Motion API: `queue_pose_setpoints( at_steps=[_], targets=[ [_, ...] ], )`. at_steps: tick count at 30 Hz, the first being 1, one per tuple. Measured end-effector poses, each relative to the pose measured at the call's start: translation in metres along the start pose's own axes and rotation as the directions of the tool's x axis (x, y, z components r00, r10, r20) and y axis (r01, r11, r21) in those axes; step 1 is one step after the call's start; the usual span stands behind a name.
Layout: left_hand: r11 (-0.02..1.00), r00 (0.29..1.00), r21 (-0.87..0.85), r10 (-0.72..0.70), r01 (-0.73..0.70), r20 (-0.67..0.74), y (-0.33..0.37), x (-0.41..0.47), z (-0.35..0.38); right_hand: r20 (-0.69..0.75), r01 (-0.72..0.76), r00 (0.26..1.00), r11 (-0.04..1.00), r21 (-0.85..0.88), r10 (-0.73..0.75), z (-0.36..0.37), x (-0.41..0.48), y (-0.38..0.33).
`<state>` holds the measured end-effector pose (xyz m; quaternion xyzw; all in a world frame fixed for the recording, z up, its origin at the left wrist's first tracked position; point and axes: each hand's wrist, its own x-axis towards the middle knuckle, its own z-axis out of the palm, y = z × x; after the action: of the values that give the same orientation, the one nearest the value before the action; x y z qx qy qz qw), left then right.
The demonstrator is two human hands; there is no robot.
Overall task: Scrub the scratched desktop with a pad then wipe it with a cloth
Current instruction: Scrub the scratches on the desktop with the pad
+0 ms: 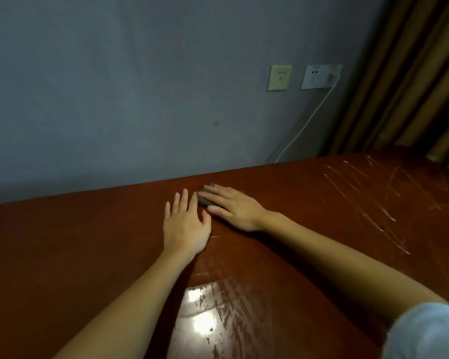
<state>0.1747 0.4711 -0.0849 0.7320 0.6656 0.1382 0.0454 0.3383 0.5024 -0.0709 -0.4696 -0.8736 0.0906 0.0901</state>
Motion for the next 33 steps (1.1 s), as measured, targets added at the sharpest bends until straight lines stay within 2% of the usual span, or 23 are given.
queue_pose_setpoints(
  at_steps=[2, 3, 5, 8, 10, 11, 13, 17, 19, 20, 21, 23, 26, 28, 29, 31, 33],
  targets=[
    [1.0, 1.0, 0.0, 0.004, -0.004, 0.008, -0.001, 0.0, -0.001, 0.008, 0.022, 1.0, 0.999, 0.025, -0.023, -0.008, -0.036, 0.012],
    [1.0, 1.0, 0.0, 0.007, -0.007, 0.014, -0.001, 0.0, -0.001, -0.006, -0.028, 1.0, 0.999, 0.019, 0.028, -0.014, -0.05, 0.026],
    [1.0, 1.0, 0.002, 0.015, -0.015, 0.023, -0.002, -0.001, -0.001, -0.04, -0.225, 0.973, 0.974, 0.009, 0.225, -0.028, -0.071, 0.065],
    [1.0, 1.0, 0.007, 0.003, -0.004, 0.013, 0.0, -0.001, 0.0, -0.104, -0.553, 0.827, 0.833, 0.023, 0.552, -0.044, -0.07, 0.13],
    [1.0, 1.0, 0.006, -0.001, 0.001, 0.009, 0.0, 0.0, 0.0, -0.115, -0.674, 0.727, 0.735, 0.066, 0.677, -0.048, -0.047, 0.153],
    [1.0, 1.0, 0.005, -0.004, 0.003, 0.014, 0.0, 0.001, 0.0, -0.122, -0.699, 0.703, 0.712, 0.069, 0.701, -0.047, -0.032, 0.156],
    [1.0, 1.0, 0.007, -0.009, 0.009, 0.015, 0.001, 0.001, 0.0, -0.116, -0.676, 0.728, 0.736, 0.046, 0.676, -0.041, -0.005, 0.141],
    [1.0, 1.0, 0.006, -0.013, 0.012, 0.024, 0.005, 0.003, -0.002, -0.039, -0.349, 0.936, 0.937, 0.025, 0.349, -0.024, -0.009, 0.068],
    [1.0, 1.0, 0.014, -0.02, 0.02, 0.02, 0.007, 0.002, -0.003, -0.022, -0.204, 0.979, 0.979, 0.025, 0.205, -0.021, -0.046, 0.051],
    [1.0, 1.0, 0.019, -0.012, 0.012, 0.021, 0.011, 0.001, -0.003, -0.03, -0.187, 0.982, 0.982, 0.032, 0.187, -0.024, -0.066, 0.054],
    [1.0, 1.0, 0.021, 0.005, -0.006, 0.029, 0.019, 0.0, -0.002, -0.042, -0.215, 0.975, 0.976, 0.032, 0.217, -0.028, -0.085, 0.067],
    [0.999, 0.998, 0.018, 0.047, -0.048, 0.052, 0.045, -0.002, 0.003, -0.098, -0.389, 0.915, 0.92, 0.04, 0.391, -0.039, -0.111, 0.107],
    [0.998, 0.996, 0.014, 0.057, -0.059, 0.069, 0.083, -0.002, 0.013, -0.162, -0.679, 0.716, 0.731, 0.065, 0.679, -0.054, -0.115, 0.174],
    [0.999, 0.996, 0.025, 0.043, -0.045, 0.076, 0.091, 0.003, 0.018, -0.175, -0.774, 0.608, 0.627, 0.083, 0.774, -0.058, -0.094, 0.199],
    [0.999, 0.996, 0.035, 0.035, -0.038, 0.078, 0.091, 0.004, 0.019, -0.172, -0.79, 0.588, 0.607, 0.085, 0.79, -0.058, -0.079, 0.201],
    [0.998, 0.997, 0.041, 0.036, -0.039, 0.075, 0.089, 0.003, 0.02, -0.16, -0.761, 0.629, 0.644, 0.074, 0.761, -0.056, -0.046, 0.19],
    [0.999, 0.997, 0.033, 0.038, -0.041, 0.065, 0.089, 0.003, 0.021, -0.125, -0.647, 0.752, 0.761, 0.048, 0.647, -0.048, -0.021, 0.162]
  ],
)
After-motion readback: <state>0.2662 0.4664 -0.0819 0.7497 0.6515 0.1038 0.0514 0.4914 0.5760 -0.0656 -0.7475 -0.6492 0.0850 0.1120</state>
